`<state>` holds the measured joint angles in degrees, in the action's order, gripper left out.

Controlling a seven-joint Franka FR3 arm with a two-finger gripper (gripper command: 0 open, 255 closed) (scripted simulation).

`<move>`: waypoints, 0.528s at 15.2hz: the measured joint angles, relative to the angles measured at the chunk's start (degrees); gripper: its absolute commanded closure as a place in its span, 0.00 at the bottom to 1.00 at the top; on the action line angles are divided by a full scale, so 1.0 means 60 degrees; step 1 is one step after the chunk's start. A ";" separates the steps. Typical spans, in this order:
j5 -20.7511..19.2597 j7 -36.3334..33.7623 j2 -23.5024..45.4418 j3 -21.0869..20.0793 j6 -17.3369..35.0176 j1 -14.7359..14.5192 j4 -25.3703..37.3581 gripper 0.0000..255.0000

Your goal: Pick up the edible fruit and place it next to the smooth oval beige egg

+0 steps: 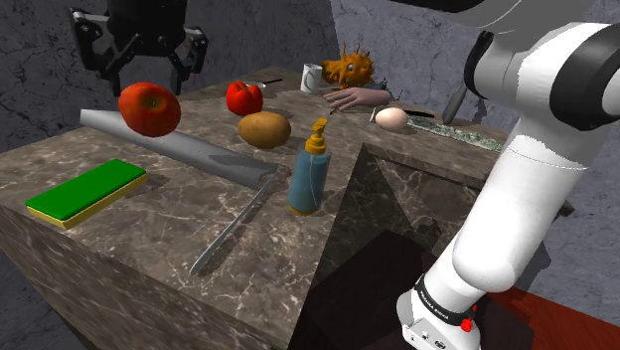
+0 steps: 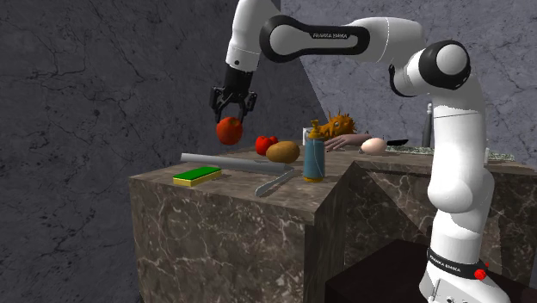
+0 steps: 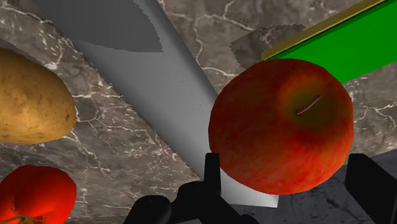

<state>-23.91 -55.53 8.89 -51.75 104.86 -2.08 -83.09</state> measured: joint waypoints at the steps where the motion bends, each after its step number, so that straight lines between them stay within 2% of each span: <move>1: -0.0014 0.0028 0.0024 -0.0004 -0.0125 -0.0024 0.0142 1.00; 8: -0.0511 0.0071 0.0606 -0.0032 -0.1298 -0.0572 0.1663 1.00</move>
<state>-26.98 -55.11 12.52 -51.94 97.07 -5.51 -73.11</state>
